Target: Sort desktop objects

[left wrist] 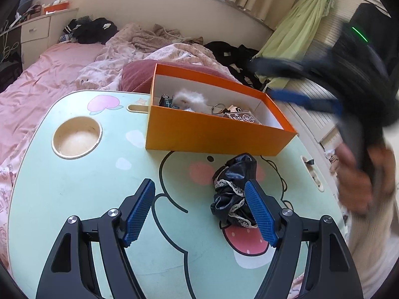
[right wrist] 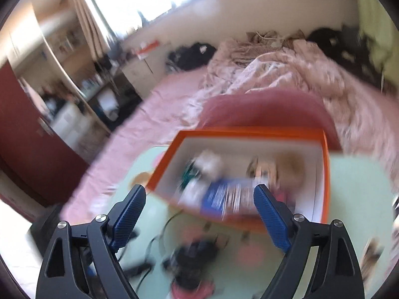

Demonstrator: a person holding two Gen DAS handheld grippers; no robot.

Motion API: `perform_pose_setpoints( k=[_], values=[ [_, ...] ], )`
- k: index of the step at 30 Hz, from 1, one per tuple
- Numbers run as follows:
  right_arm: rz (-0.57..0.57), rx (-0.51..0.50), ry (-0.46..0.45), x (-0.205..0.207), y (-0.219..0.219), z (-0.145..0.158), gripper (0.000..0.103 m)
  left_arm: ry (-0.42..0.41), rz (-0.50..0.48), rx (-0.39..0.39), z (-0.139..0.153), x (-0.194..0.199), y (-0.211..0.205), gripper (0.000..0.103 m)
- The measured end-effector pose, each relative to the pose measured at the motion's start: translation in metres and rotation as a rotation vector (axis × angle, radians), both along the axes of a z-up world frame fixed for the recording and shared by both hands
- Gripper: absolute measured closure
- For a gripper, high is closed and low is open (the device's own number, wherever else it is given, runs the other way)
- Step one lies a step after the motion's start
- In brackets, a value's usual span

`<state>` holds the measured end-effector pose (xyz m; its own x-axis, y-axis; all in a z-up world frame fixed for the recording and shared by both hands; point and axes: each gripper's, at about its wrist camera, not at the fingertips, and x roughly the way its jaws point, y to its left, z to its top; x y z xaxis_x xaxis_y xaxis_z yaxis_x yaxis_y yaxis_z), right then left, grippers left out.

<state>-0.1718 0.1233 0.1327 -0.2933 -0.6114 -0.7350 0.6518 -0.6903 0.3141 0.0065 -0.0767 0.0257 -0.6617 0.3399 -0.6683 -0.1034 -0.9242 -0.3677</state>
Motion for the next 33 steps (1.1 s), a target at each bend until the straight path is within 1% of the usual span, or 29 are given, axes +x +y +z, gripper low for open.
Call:
perform_pose_setpoints(
  k=[1, 2, 4, 5, 6, 7, 8, 9, 10, 11, 12, 15, 17, 19, 21, 23, 25, 27, 29, 31, 32, 33],
  values=[
    [0.01, 0.068, -0.012, -0.011, -0.021, -0.007, 0.015, 0.002, -0.001, -0.003, 0.0, 0.0, 0.001, 0.028],
    [0.012, 0.117, -0.011, -0.018, -0.035, -0.014, 0.018, 0.001, -0.003, -0.003, -0.001, 0.0, 0.001, 0.028],
    [0.019, 0.217, -0.01, -0.029, -0.06, -0.03, 0.026, -0.002, -0.003, 0.006, -0.002, 0.0, -0.001, 0.028],
    [0.027, 0.246, -0.023, -0.034, -0.068, -0.038, 0.032, -0.004, -0.003, 0.011, -0.003, 0.0, -0.001, 0.028],
    [0.036, 0.267, -0.046, -0.037, -0.073, -0.049, 0.036, -0.008, -0.003, 0.015, -0.004, 0.0, -0.001, 0.028],
    [0.039, 0.288, -0.079, -0.042, -0.077, -0.059, 0.038, -0.011, -0.003, 0.018, -0.005, 0.0, -0.002, 0.028],
    [0.037, 0.305, -0.11, -0.046, -0.078, -0.07, 0.041, -0.014, -0.003, 0.018, -0.005, -0.001, -0.001, 0.028],
    [0.036, 0.299, -0.151, -0.051, -0.078, -0.078, 0.047, -0.018, -0.004, 0.018, -0.006, -0.001, -0.001, 0.028],
    [0.036, 0.267, -0.176, -0.054, -0.075, -0.079, 0.05, -0.022, -0.007, 0.018, -0.007, -0.001, -0.001, 0.028],
    [0.039, 0.245, -0.201, -0.058, -0.073, -0.079, 0.076, -0.023, -0.008, 0.019, -0.007, -0.002, 0.0, 0.028],
    [0.038, 0.225, -0.21, -0.059, -0.068, -0.077, 0.08, -0.023, -0.008, 0.02, -0.007, -0.001, 0.0, 0.028],
    [0.049, 0.12, -0.138, -0.049, -0.042, -0.05, 0.08, -0.02, -0.01, 0.021, -0.007, 0.0, 0.0, 0.028],
    [0.034, 0.055, -0.113, -0.035, -0.016, -0.03, 0.08, -0.021, -0.007, 0.023, -0.007, 0.0, 0.0, 0.028],
    [0.027, -0.015, -0.081, -0.017, 0.016, -0.015, 0.08, -0.022, -0.005, 0.024, -0.006, 0.0, -0.001, 0.028],
    [0.016, -0.084, -0.056, 0.008, 0.057, -0.009, 0.079, -0.019, -0.002, 0.024, -0.005, 0.0, -0.002, 0.028],
    [-0.004, -0.115, -0.066, 0.027, 0.08, -0.014, 0.079, -0.018, -0.001, 0.025, -0.003, -0.003, -0.003, 0.028],
    [-0.013, -0.13, -0.101, 0.046, 0.099, -0.03, 0.079, -0.008, -0.004, 0.015, 0.005, -0.009, -0.003, 0.028],
    [-0.02, -0.128, -0.136, 0.058, 0.105, -0.049, 0.077, 0.01, -0.009, 0.004, 0.019, -0.018, -0.002, 0.028],
    [-0.033, -0.131, -0.145, 0.068, 0.108, -0.067, 0.076, 0.02, -0.045, 0.004, 0.036, -0.033, 0.005, 0.028],
    [-0.05, -0.141, -0.14, 0.076, 0.108, -0.077, 0.075, -0.026, -0.097, 0.006, 0.049, -0.057, 0.02, 0.028],
    [-0.062, -0.151, -0.136, 0.079, 0.109, -0.079, 0.071, -0.068, -0.113, -0.002, 0.052, -0.071, 0.028, 0.028],
    [-0.089, -0.16, -0.121, 0.083, 0.112, -0.08, 0.059, -0.102, -0.12, -0.007, 0.053, -0.083, 0.035, 0.028]
  ],
)
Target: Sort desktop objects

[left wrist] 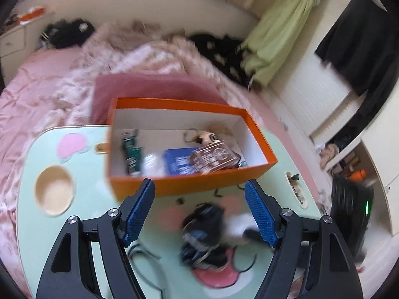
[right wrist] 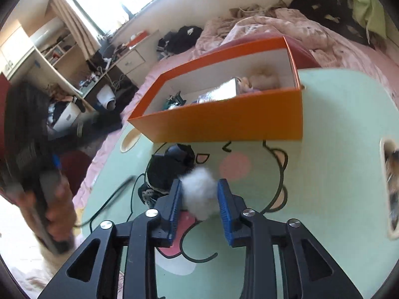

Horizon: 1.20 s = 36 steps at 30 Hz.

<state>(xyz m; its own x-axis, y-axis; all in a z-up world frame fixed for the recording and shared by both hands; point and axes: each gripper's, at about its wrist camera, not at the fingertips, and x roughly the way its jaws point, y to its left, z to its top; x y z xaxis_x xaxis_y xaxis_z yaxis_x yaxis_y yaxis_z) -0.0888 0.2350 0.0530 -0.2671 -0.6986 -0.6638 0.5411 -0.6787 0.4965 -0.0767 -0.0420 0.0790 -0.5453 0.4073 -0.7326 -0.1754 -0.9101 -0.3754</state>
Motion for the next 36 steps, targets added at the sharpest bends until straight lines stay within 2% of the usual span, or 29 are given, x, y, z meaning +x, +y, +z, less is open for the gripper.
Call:
perform_pose_setpoints(
  k=[3, 4, 7, 10, 14, 16, 17, 18, 23, 27, 30, 32, 34, 36],
  values=[
    [-0.086, 0.001, 0.061, 0.015, 0.011, 0.003, 0.029, -0.112, -0.038, -0.008, -0.004, -0.036, 0.026, 0.028],
    [-0.114, 0.005, 0.082, 0.021, 0.016, 0.004, 0.027, -0.14, -0.057, -0.012, -0.008, -0.045, 0.035, 0.028],
    [-0.144, 0.08, 0.128, 0.034, 0.019, 0.004, 0.025, -0.22, -0.044, -0.085, -0.025, -0.067, 0.057, 0.028],
    [-0.156, 0.157, 0.137, 0.041, 0.012, -0.003, 0.025, -0.244, -0.014, -0.117, -0.037, -0.079, 0.068, 0.028],
    [-0.138, 0.16, 0.109, 0.037, 0.012, -0.01, 0.025, -0.266, 0.012, -0.134, -0.049, -0.09, 0.076, 0.029],
    [-0.142, 0.153, 0.105, 0.038, 0.014, -0.012, 0.025, -0.231, 0.017, -0.174, -0.048, -0.087, 0.079, 0.03],
    [-0.143, 0.148, 0.104, 0.038, 0.016, -0.012, 0.025, -0.216, 0.013, -0.174, -0.048, -0.086, 0.08, 0.042],
    [-0.146, 0.143, 0.102, 0.039, 0.017, -0.012, 0.025, -0.208, -0.002, -0.168, -0.047, -0.083, 0.079, 0.046],
    [-0.152, 0.13, 0.1, 0.041, 0.019, -0.012, 0.025, -0.151, -0.038, -0.082, -0.031, -0.067, 0.061, 0.046],
    [-0.157, 0.128, 0.102, 0.045, 0.018, -0.009, 0.025, -0.02, -0.039, -0.019, 0.017, -0.034, 0.03, 0.046],
    [-0.158, 0.125, 0.094, 0.036, 0.019, -0.009, 0.025, 0.101, -0.018, -0.084, 0.061, 0.001, 0.007, 0.046],
    [-0.16, 0.124, 0.093, 0.033, 0.02, -0.009, 0.025, 0.163, -0.009, -0.156, 0.09, 0.026, -0.009, 0.046],
    [-0.163, 0.121, 0.09, 0.031, 0.021, -0.009, 0.025, 0.183, -0.023, -0.235, 0.107, 0.042, -0.019, 0.046],
    [-0.164, 0.121, 0.091, 0.031, 0.022, -0.008, 0.025, 0.157, -0.088, -0.327, 0.113, 0.055, -0.024, 0.046]
  ],
)
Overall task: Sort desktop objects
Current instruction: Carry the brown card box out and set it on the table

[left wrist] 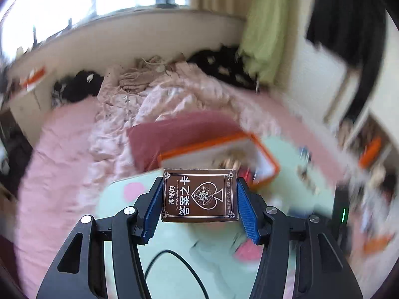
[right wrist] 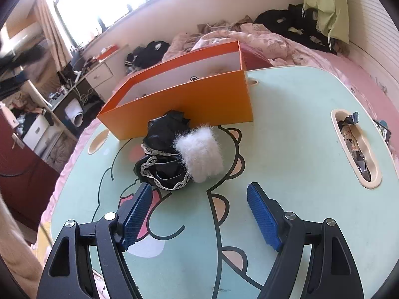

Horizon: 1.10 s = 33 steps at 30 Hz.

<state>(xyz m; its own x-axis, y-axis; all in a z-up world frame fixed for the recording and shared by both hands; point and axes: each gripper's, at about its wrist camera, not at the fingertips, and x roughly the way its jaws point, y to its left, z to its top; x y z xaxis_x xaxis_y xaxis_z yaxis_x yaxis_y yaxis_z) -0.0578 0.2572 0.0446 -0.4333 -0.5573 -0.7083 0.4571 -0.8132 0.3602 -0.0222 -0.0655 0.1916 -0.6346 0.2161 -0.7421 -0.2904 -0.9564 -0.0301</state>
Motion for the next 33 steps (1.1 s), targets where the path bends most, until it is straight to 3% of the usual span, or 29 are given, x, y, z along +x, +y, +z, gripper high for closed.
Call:
perform_pose_setpoints(
  k=[3, 6, 11, 17, 24, 26, 29, 33],
  values=[
    [-0.003, -0.009, -0.006, -0.002, 0.001, 0.0, 0.025, -0.126, -0.05, 0.001, -0.013, 0.008, -0.014, 0.046],
    [-0.004, -0.009, -0.005, -0.001, 0.0, 0.0, 0.025, -0.233, -0.092, 0.046, -0.049, 0.012, -0.011, 0.046],
    [-0.018, -0.002, -0.004, -0.002, 0.004, 0.0, 0.025, -0.266, -0.104, 0.199, -0.114, 0.004, 0.02, 0.046],
    [-0.028, -0.011, -0.007, -0.001, 0.007, 0.002, 0.025, -0.177, -0.023, 0.274, -0.144, -0.004, 0.042, 0.043],
    [-0.031, -0.009, 0.021, -0.005, 0.013, 0.007, 0.025, 0.053, -0.006, 0.208, -0.114, 0.021, 0.04, 0.027],
    [-0.037, 0.052, 0.082, -0.006, 0.01, 0.015, 0.025, 0.072, -0.002, 0.218, -0.102, 0.025, 0.032, 0.026],
    [-0.083, 0.247, 0.274, -0.012, 0.004, 0.037, 0.025, 0.061, 0.018, 0.209, -0.089, 0.028, 0.022, 0.024],
    [-0.202, 0.452, 0.499, -0.043, 0.007, 0.076, 0.025, 0.085, 0.053, 0.115, -0.074, 0.039, 0.024, 0.024]
  ],
)
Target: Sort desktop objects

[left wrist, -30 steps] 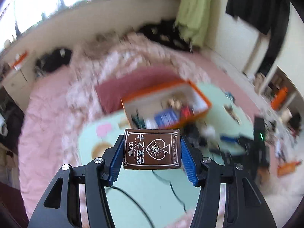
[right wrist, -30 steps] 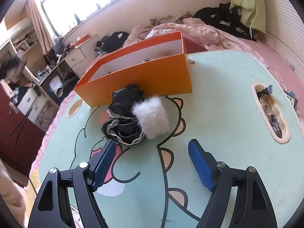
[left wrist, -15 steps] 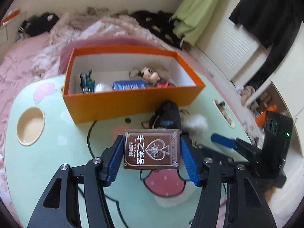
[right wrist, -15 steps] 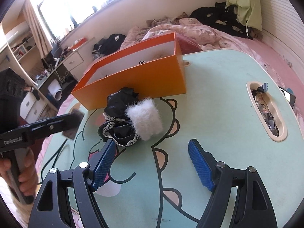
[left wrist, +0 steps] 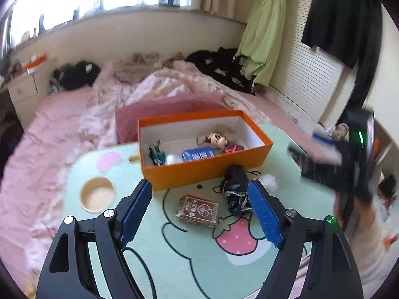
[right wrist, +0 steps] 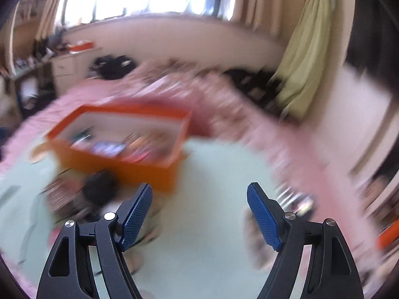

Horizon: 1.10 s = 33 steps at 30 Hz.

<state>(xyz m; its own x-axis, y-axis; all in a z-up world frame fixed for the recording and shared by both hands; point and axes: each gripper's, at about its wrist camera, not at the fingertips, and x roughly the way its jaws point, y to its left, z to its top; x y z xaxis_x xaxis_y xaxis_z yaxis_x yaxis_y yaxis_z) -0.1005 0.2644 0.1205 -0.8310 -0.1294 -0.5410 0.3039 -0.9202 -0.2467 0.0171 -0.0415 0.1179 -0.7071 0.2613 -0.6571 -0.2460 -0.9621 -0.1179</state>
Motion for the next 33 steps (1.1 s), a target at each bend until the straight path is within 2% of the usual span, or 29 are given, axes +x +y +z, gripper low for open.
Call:
perform_pose_setpoints(
  k=[4, 5, 7, 10, 13, 16, 19, 22, 24, 27, 29, 30, 31, 33],
  values=[
    [-0.206, 0.223, 0.243, -0.042, 0.015, 0.015, 0.025, 0.007, -0.013, 0.0, 0.017, 0.01, -0.001, 0.024],
    [-0.254, 0.262, 0.272, -0.055, 0.022, 0.014, 0.025, 0.005, -0.017, 0.005, 0.021, 0.012, -0.002, 0.024],
    [-0.339, 0.277, 0.262, -0.088, 0.048, 0.009, 0.025, 0.011, -0.012, 0.008, 0.031, 0.016, -0.007, 0.024],
    [-0.429, 0.244, 0.238, -0.125, 0.1, -0.001, 0.025, 0.04, -0.011, 0.007, 0.052, 0.024, -0.016, 0.024],
    [-0.358, 0.177, 0.248, -0.137, 0.148, -0.007, 0.025, 0.081, -0.025, -0.022, 0.083, 0.033, -0.022, 0.024],
    [-0.33, 0.071, 0.128, -0.157, 0.191, -0.015, 0.022, 0.143, -0.049, -0.079, 0.127, 0.044, -0.024, 0.024],
    [-0.352, -0.03, 0.038, -0.177, 0.224, -0.029, 0.02, 0.166, -0.112, -0.07, 0.179, 0.054, -0.027, 0.024],
    [-0.42, -0.069, -0.098, -0.214, 0.247, -0.051, 0.02, 0.163, -0.15, -0.048, 0.234, 0.062, -0.03, 0.024],
    [-0.5, -0.034, -0.131, -0.237, 0.256, -0.062, 0.02, 0.164, -0.152, -0.064, 0.271, 0.064, -0.028, 0.024],
    [-0.569, -0.054, -0.134, -0.26, 0.26, -0.059, 0.02, 0.197, -0.103, -0.144, 0.326, 0.06, -0.02, 0.02],
    [-0.577, -0.122, -0.108, -0.263, 0.257, -0.047, 0.02, 0.251, -0.042, -0.235, 0.355, 0.049, -0.015, 0.019],
    [-0.542, -0.19, -0.094, -0.26, 0.251, -0.039, 0.02, 0.302, -0.007, -0.256, 0.364, 0.043, -0.016, 0.019],
    [-0.497, -0.24, -0.077, -0.256, 0.246, -0.033, 0.02, 0.319, 0.008, -0.247, 0.367, 0.038, -0.018, 0.019],
    [-0.391, -0.321, -0.024, -0.236, 0.228, -0.017, 0.02, 0.287, -0.012, -0.188, 0.353, 0.028, -0.023, 0.018]
  ],
)
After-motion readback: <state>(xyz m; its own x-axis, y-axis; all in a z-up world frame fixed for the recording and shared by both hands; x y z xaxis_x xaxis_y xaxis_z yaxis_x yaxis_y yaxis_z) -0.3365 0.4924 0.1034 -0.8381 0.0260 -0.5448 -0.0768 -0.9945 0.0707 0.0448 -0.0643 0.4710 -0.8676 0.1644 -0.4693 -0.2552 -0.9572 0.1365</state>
